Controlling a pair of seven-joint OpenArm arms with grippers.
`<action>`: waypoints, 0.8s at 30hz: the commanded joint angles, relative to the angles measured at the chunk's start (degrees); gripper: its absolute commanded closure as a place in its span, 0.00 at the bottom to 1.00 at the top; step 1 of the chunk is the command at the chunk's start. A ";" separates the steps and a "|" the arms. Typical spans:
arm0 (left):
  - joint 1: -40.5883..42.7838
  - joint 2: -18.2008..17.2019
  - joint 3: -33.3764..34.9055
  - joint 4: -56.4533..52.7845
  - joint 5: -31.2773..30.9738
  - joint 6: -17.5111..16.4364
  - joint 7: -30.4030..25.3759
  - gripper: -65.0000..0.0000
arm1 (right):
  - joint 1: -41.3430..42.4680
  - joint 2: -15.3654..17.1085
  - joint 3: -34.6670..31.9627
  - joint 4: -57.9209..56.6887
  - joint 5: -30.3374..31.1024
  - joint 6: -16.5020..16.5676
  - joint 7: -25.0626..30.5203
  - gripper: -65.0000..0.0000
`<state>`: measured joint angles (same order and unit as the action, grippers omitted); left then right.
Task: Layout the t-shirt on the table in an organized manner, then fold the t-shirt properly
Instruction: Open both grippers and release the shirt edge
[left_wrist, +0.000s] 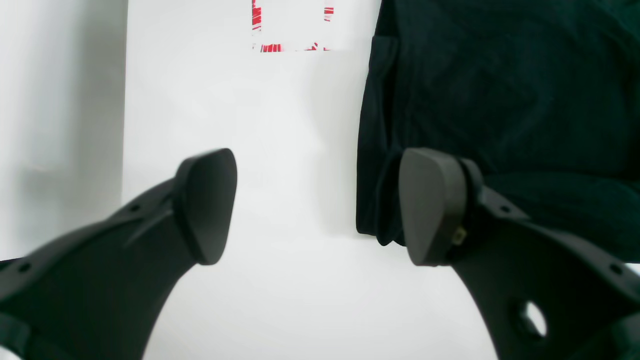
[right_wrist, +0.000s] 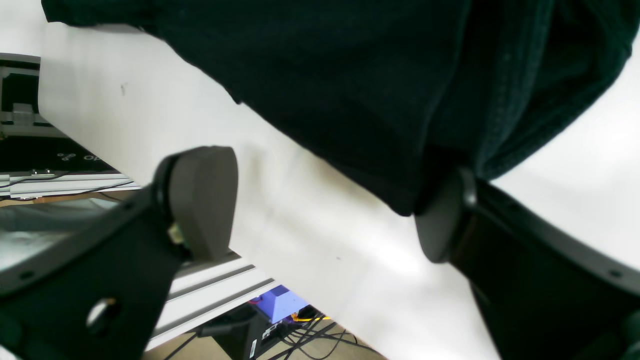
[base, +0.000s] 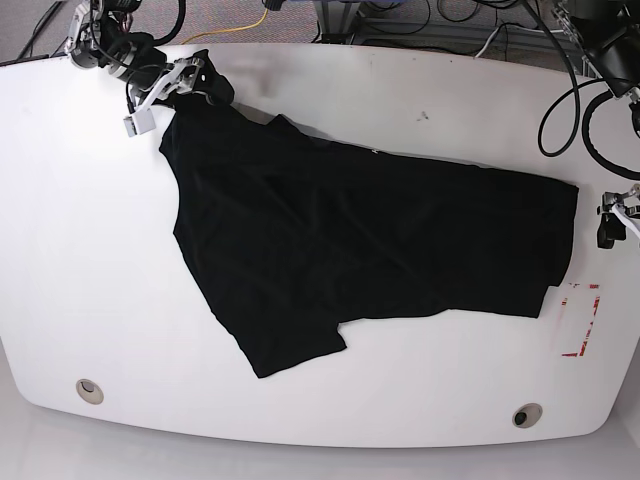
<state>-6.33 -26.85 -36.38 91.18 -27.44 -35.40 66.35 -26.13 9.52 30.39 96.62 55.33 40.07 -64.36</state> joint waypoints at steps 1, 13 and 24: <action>-0.66 -1.32 -0.32 1.00 -0.65 0.01 -1.16 0.26 | 0.50 0.46 0.16 0.30 -1.05 -0.29 -1.00 0.24; 0.66 -1.24 -0.32 1.00 -0.73 0.01 -1.16 0.26 | 0.86 0.37 0.07 0.39 -1.05 -0.21 -2.24 0.71; 0.66 -1.24 -0.32 1.00 -0.73 0.01 -1.16 0.26 | 2.26 0.64 0.16 1.97 1.50 -0.21 -6.81 0.95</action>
<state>-4.75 -26.85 -36.38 91.18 -27.49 -35.40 66.35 -24.27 9.39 30.30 96.57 53.76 39.44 -70.78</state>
